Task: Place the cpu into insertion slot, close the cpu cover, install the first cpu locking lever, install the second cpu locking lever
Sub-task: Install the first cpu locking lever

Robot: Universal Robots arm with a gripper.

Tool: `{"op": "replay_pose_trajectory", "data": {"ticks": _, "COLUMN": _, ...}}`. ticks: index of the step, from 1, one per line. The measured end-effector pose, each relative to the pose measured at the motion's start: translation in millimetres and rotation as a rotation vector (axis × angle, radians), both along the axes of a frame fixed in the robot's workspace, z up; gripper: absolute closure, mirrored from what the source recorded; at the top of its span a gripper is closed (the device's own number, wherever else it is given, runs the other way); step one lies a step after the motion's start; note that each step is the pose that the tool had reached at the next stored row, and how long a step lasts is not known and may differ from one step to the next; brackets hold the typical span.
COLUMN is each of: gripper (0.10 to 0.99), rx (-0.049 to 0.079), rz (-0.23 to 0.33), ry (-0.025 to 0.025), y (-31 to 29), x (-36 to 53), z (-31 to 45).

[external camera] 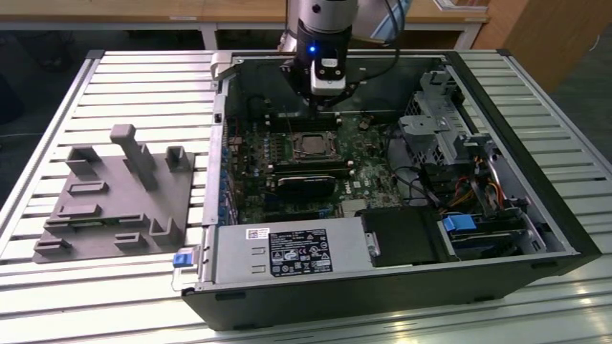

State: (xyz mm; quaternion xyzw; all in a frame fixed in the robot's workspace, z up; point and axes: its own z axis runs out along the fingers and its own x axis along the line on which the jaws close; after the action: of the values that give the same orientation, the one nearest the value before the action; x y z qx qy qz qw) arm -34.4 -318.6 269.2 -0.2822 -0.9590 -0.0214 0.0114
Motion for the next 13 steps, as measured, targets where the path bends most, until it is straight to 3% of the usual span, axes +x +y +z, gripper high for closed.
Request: {"op": "replay_pose_trajectory", "data": {"ticks": 13, "gripper": 0.969, "rx": 0.000, "rz": 0.235, "ry": -0.0001, "y": 0.0, "x": 0.0, "z": -0.1}}
